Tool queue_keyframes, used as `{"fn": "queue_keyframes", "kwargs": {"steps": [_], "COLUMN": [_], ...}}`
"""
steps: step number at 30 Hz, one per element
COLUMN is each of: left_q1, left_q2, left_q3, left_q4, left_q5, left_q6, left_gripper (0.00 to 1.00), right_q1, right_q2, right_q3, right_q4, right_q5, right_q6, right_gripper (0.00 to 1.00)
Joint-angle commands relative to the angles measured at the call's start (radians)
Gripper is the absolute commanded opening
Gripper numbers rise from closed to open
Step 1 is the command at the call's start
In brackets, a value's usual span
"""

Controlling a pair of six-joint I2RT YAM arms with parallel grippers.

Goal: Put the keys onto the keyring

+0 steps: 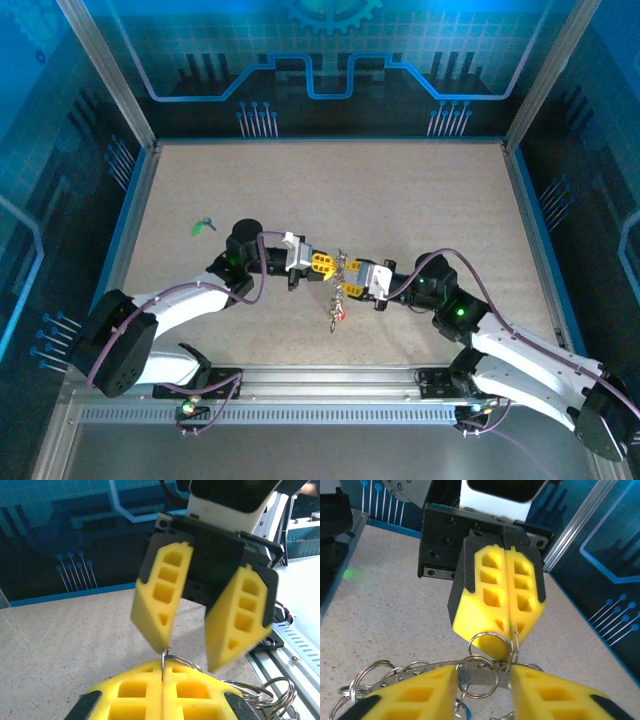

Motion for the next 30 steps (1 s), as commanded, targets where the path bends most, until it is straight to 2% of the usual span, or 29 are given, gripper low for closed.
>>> {"fn": "queue_keyframes", "kwargs": {"steps": [1,7,12,23,27,30], "left_q1": [0.007,0.007,0.007,0.007,0.007,0.007], "left_q2": [-0.042,-0.057,-0.065,-0.074,-0.080,-0.080], "left_q3": [-0.010,-0.020,-0.014,-0.007,-0.003,-0.003], "left_q4": [0.079,0.067,0.017,-0.040,-0.067,-0.068], "left_q5": [0.045,0.020,0.006,-0.014,-0.037,-0.032], "left_q6": [-0.012,0.012,0.049,0.084,0.093,0.094], "left_gripper": [0.00,0.00,0.00,0.00,0.00,0.00], "right_q1": [-0.028,-0.063,-0.064,-0.062,-0.050,-0.043], "right_q2": [0.030,0.065,0.051,0.021,0.025,0.028], "right_q3": [0.029,0.058,0.063,0.071,0.077,0.078], "right_q4": [-0.001,-0.063,-0.084,-0.130,-0.156,-0.161], "right_q5": [-0.056,-0.195,-0.293,-0.326,-0.338,-0.287], "right_q6": [0.042,0.079,0.056,0.038,0.022,0.023], "right_gripper": [0.46,0.47,0.38,0.37,0.29,0.30]}}
